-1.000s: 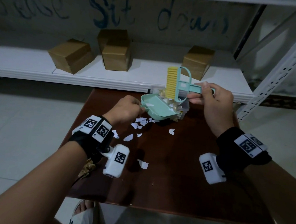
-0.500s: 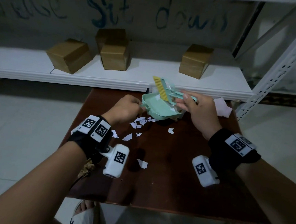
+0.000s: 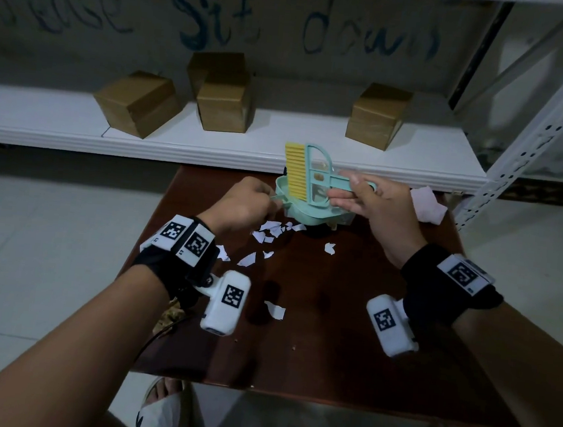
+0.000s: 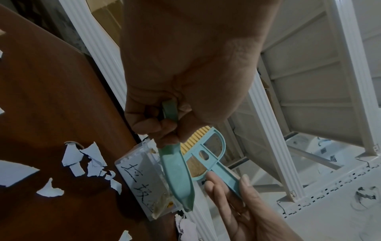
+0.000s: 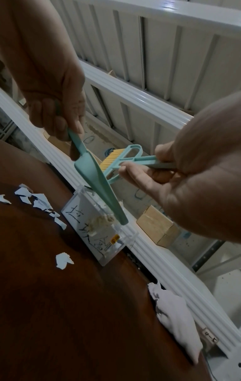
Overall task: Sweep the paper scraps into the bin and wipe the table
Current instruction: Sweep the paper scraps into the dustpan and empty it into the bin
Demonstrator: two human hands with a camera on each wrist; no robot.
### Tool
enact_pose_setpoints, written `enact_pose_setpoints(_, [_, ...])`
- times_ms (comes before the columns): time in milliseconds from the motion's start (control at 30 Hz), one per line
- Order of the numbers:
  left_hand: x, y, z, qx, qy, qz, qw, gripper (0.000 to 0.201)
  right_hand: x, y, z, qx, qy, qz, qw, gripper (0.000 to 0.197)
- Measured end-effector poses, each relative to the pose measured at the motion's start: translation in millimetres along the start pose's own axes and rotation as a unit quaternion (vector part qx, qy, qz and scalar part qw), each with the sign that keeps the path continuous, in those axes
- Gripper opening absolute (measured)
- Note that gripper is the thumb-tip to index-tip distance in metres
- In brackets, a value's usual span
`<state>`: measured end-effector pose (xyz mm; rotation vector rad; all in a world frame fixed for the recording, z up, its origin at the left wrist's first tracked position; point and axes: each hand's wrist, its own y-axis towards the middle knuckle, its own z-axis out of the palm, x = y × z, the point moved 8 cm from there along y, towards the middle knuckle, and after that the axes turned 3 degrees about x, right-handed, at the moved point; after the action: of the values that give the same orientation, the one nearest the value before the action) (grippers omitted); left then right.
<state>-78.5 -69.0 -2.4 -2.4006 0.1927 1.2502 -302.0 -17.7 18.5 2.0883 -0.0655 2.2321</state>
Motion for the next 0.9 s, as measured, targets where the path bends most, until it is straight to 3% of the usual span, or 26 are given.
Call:
enact_pose_setpoints(467, [6, 0, -10, -0.034, 0.006, -0.019, 0.999, 0.027, 28, 0, -36, -0.099, -0.055, -0.072, 0.991, 0.021])
enact_pose_setpoints(900, [-1, -3, -15, -0.042, -0.012, -0.016, 0.999, 0.018, 32, -1, -45, -0.119, -0.151, -0.089, 0.977, 0.027])
